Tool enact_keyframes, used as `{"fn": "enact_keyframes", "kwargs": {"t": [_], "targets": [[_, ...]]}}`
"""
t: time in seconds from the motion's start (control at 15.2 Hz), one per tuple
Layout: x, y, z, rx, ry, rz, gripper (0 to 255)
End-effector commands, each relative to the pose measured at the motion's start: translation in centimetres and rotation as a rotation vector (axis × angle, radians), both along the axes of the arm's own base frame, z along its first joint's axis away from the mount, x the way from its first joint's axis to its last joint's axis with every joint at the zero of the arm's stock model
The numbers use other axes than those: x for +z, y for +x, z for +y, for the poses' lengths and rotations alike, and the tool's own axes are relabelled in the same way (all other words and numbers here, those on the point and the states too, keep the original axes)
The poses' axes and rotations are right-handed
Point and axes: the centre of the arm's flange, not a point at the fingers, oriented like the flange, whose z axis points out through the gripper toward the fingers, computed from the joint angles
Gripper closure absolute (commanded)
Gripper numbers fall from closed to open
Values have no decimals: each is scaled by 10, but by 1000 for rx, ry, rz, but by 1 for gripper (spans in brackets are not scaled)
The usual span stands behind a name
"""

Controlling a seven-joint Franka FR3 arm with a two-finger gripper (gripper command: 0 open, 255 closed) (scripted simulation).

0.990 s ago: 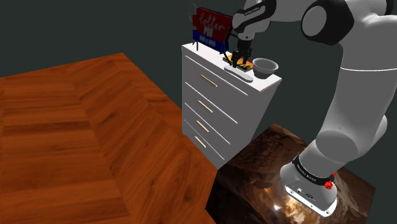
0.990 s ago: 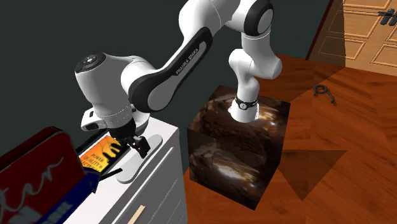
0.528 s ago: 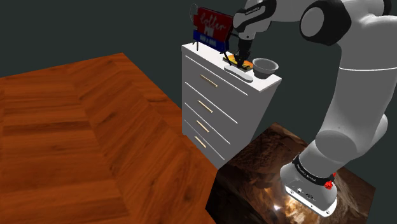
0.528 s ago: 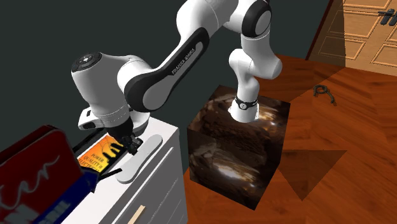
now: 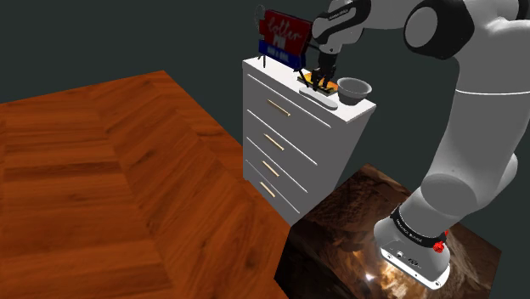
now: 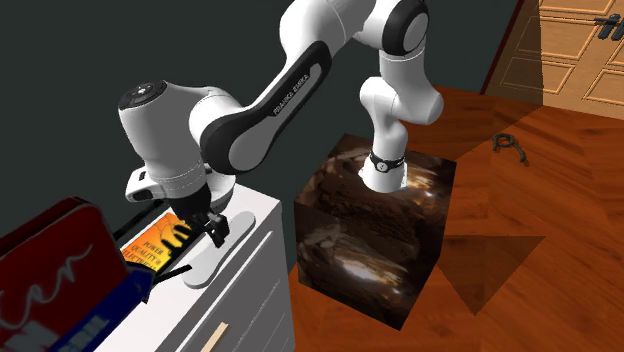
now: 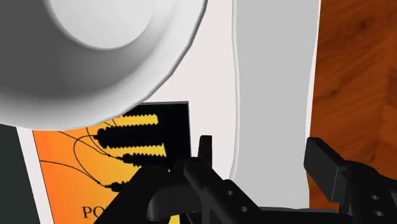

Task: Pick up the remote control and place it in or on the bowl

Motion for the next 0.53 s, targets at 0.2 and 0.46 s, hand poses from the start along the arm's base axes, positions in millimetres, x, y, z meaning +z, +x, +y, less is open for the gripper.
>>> {"fn": "enact_keyframes", "kwargs": {"t": [0.2, 0.46], "targets": [[-19, -19, 14, 7, 9, -33, 0], [-40, -19, 15, 7, 9, -33, 0]]}}
